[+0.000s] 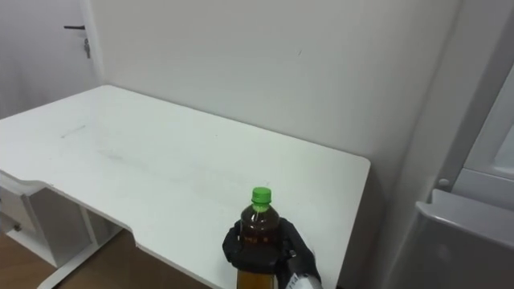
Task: Put the bottle in the upper fridge
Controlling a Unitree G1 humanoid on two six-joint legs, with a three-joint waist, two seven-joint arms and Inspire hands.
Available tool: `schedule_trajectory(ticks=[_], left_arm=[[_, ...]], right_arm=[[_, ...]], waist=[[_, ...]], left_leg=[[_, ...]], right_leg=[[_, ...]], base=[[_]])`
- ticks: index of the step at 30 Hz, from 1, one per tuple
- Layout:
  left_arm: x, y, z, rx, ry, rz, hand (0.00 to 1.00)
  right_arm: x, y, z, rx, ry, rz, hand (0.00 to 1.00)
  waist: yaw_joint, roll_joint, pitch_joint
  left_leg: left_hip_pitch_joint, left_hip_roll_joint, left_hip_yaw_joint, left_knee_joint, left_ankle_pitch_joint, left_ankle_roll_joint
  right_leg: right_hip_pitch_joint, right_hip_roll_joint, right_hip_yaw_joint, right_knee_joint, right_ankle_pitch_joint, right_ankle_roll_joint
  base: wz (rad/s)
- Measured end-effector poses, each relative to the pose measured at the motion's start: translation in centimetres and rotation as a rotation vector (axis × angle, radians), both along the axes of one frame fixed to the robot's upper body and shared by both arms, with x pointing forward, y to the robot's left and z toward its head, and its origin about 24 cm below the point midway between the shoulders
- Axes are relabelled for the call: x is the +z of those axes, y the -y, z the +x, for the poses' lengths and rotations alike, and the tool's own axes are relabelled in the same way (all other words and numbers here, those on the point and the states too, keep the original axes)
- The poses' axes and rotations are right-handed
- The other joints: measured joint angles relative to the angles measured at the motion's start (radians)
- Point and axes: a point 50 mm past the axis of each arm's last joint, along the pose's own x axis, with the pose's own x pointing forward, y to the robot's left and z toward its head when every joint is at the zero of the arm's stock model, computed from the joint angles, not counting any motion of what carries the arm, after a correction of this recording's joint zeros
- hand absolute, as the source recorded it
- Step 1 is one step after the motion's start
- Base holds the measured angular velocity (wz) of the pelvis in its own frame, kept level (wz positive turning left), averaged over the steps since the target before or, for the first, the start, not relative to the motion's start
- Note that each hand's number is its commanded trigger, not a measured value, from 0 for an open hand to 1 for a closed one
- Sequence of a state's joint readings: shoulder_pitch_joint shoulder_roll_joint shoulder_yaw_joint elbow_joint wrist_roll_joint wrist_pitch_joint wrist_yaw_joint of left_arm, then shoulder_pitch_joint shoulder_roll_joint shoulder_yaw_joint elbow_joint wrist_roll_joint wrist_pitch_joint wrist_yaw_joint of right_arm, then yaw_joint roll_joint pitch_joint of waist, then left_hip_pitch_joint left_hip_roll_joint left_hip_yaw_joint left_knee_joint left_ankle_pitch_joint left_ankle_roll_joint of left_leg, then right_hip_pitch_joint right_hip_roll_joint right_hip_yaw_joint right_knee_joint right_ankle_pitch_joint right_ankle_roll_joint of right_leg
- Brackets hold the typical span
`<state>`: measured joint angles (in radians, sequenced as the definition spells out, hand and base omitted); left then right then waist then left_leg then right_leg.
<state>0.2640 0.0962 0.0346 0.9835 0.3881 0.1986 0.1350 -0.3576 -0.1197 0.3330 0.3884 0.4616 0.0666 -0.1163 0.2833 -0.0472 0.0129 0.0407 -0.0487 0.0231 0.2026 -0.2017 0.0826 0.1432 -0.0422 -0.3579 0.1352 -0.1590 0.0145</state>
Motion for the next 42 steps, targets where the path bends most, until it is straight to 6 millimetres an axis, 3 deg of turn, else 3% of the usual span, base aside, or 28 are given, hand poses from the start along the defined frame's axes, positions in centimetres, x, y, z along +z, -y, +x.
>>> schedule_trajectory(ticks=[15, 27, 37, 42], left_arm=[[-0.3, 0.0, -0.4, -0.003, -0.035, -0.005, 0.00], [-0.2, -0.3, -0.4, 0.028, -0.021, 0.010, 0.00], [-0.1, -0.7, 0.0, 0.039, -0.003, 0.024, 0.00], [-0.1, -0.8, 0.1, 0.040, 0.009, 0.053, 0.00]], right_arm=[[0.7, 0.2, 0.2, -0.004, 0.022, 0.013, 1.00], [5.8, 1.4, 0.5, -0.005, 0.231, 0.045, 1.00], [10.6, 2.1, -0.1, -0.008, 0.425, 0.097, 1.00], [11.4, 2.2, -0.4, -0.008, 0.453, 0.102, 1.00]], waist=[[-0.007, -0.008, -0.0037], [-0.045, -0.013, -0.0067], [-0.062, -0.015, -0.0100], [-0.071, -0.018, -0.0121]], left_leg=[[-0.017, 0.000, -0.001, 0.002, 0.000, 0.000], [-0.006, 0.000, 0.014, 0.003, 0.001, 0.001], [-0.010, 0.002, 0.030, 0.000, 0.001, 0.001], [-0.004, 0.002, 0.034, -0.004, 0.001, 0.001]], right_leg=[[-0.017, 0.000, 0.001, 0.000, 0.000, 0.000], [-0.011, 0.001, 0.048, -0.001, 0.000, 0.000], [-0.023, 0.002, 0.057, 0.000, 0.000, 0.000], [-0.021, 0.001, 0.061, 0.000, 0.000, 0.000]], base=[[0.00], [-0.03], [-0.05], [-0.01]])
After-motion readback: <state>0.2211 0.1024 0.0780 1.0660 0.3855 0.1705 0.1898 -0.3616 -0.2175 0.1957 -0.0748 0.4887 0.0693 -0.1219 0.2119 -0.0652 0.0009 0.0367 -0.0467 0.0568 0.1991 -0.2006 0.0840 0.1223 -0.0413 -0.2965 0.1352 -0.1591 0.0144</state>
